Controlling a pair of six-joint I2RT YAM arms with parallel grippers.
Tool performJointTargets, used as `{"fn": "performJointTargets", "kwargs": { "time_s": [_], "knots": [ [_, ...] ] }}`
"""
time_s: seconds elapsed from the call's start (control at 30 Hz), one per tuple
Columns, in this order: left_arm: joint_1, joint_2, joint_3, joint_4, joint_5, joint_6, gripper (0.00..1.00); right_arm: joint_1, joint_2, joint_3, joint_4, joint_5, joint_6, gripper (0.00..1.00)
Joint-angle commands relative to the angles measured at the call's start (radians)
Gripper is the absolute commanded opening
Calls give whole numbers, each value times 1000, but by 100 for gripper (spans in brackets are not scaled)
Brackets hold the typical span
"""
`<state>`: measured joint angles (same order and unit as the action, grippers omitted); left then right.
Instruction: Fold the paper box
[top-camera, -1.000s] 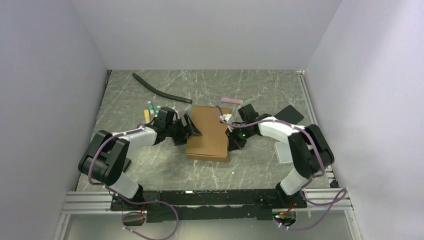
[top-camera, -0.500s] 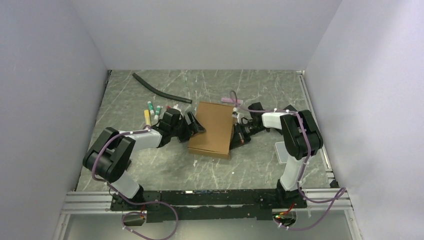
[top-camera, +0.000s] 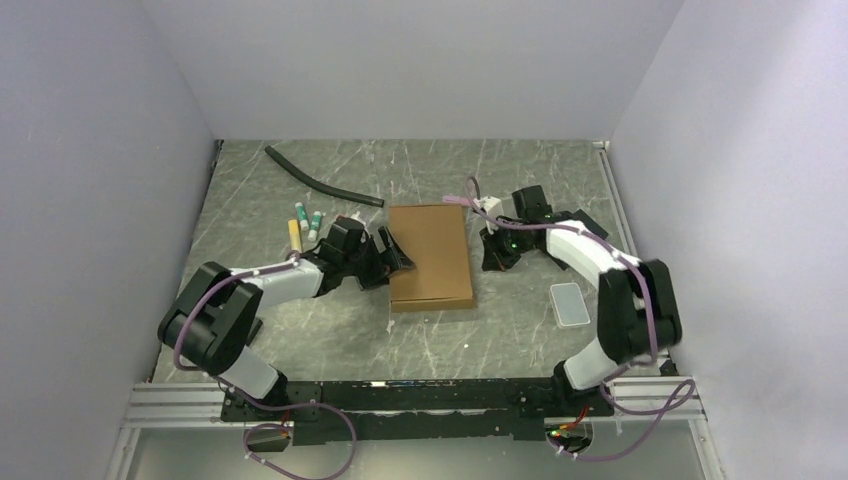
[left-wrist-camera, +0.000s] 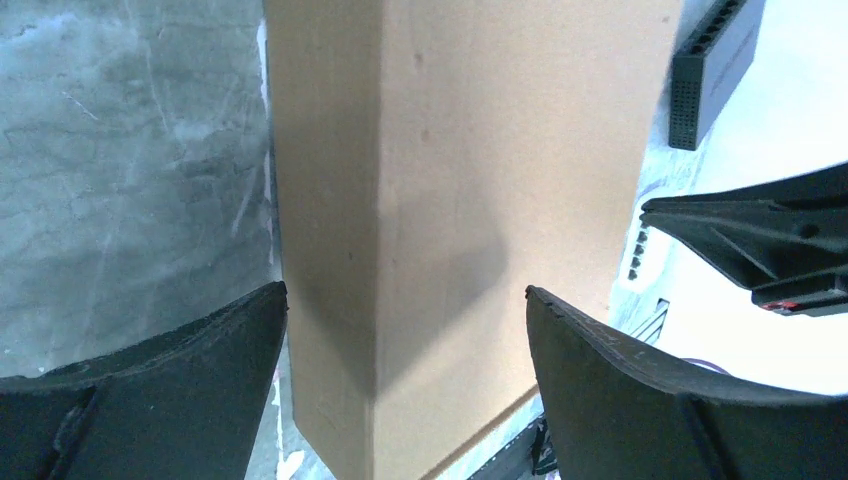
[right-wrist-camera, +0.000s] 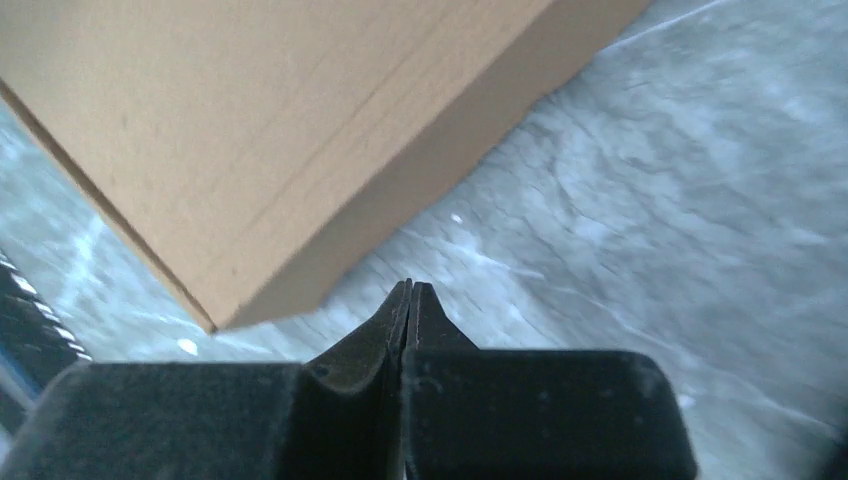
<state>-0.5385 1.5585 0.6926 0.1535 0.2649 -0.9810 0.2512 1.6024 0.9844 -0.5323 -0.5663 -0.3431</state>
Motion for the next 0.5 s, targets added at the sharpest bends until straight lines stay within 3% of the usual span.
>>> {"fn": "performJointTargets", "kwargs": {
  "time_s": [0.0, 0.2, 0.47],
  "knots": [
    [8, -94, 16, -35, 9, 36, 93, 5, -172, -98, -3, 112, -285, 0],
    [8, -147, -29, -49, 21, 58, 93, 104, -234, -208, -25, 85, -504, 0],
    [0, -67, -69, 32, 80, 37, 92, 227, -115, -166, -8, 82, -448, 0]
  ]
}}
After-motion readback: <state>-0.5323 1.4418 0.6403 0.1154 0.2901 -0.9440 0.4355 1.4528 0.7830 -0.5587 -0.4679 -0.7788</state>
